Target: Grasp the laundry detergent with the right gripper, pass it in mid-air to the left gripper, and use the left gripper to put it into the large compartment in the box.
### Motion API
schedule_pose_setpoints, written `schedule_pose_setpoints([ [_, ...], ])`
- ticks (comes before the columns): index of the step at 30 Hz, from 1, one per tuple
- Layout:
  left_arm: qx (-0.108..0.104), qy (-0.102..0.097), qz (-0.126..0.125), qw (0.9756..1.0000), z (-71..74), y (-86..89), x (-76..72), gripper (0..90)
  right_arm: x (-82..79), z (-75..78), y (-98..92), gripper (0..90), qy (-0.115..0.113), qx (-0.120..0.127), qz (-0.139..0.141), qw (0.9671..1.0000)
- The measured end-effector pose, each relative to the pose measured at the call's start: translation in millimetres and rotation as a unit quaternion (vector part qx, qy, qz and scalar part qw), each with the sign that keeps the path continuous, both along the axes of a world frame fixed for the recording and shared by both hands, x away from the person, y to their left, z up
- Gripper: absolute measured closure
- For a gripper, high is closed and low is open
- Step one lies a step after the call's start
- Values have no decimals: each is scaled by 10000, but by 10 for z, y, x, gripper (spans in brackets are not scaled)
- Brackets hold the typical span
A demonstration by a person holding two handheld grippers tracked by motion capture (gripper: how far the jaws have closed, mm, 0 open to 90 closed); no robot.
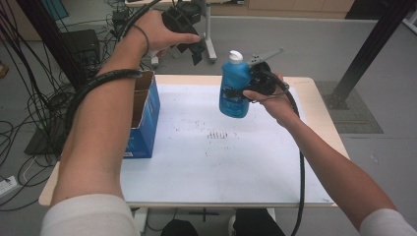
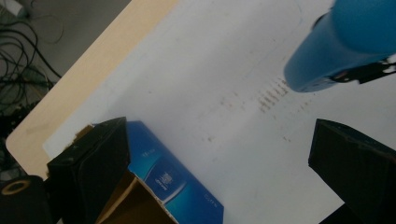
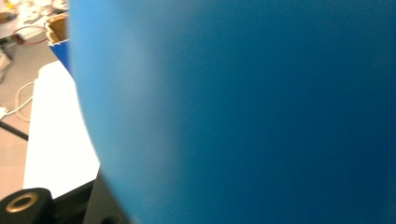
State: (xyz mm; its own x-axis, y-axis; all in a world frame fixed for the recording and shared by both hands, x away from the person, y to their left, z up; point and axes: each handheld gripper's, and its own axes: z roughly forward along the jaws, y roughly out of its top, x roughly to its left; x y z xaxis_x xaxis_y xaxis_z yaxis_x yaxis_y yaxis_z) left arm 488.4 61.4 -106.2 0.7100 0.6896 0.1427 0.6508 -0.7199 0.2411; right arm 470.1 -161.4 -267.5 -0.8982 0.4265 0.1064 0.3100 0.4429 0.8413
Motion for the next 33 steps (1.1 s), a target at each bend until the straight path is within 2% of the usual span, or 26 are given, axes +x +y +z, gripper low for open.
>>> schedule_pose_setpoints([
  [1, 64, 2, -186, 9998, 33, -17, -36, 61, 34, 6, 96, 458, 4, -11, 174, 9998],
  [2, 64, 2, -186, 9998, 33, -17, -36, 61, 34, 6, 96, 458, 4, -11, 174, 9998],
  [8, 163, 24, -604, 9980, 99, -44, -104, 62, 108, -32, 370, 456, 43, 33, 597, 9982],
  [11, 198, -1, -779, 9968, 106, -66, -129, 65, 126, -61, 442, 456, 54, 80, 741, 9972],
  [15, 369, 18, -1097, 9933, 88, -127, -185, 66, 131, -119, 570, 454, 57, 184, 1070, 9941],
  [17, 402, 22, -1117, 9929, 77, -137, -198, 65, 128, -127, 594, 454, 68, 190, 1123, 9935],
  [22, 490, 57, -1383, 9892, 33, -173, -268, 65, 104, -155, 691, 454, 2, 165, 1366, 9905],
  [26, 575, 104, -1503, 9869, -7, -197, -305, 65, 66, -156, 741, 453, -41, 189, 1565, 9875],
  [29, 621, 163, -1653, 9842, -51, -227, -313, 66, 36, -141, 766, 453, -109, 225, 1668, 9857],
  [33, 646, 239, -1689, 9832, -85, -249, -325, 67, 12, -131, 779, 452, -166, 208, 1739, 9844],
])
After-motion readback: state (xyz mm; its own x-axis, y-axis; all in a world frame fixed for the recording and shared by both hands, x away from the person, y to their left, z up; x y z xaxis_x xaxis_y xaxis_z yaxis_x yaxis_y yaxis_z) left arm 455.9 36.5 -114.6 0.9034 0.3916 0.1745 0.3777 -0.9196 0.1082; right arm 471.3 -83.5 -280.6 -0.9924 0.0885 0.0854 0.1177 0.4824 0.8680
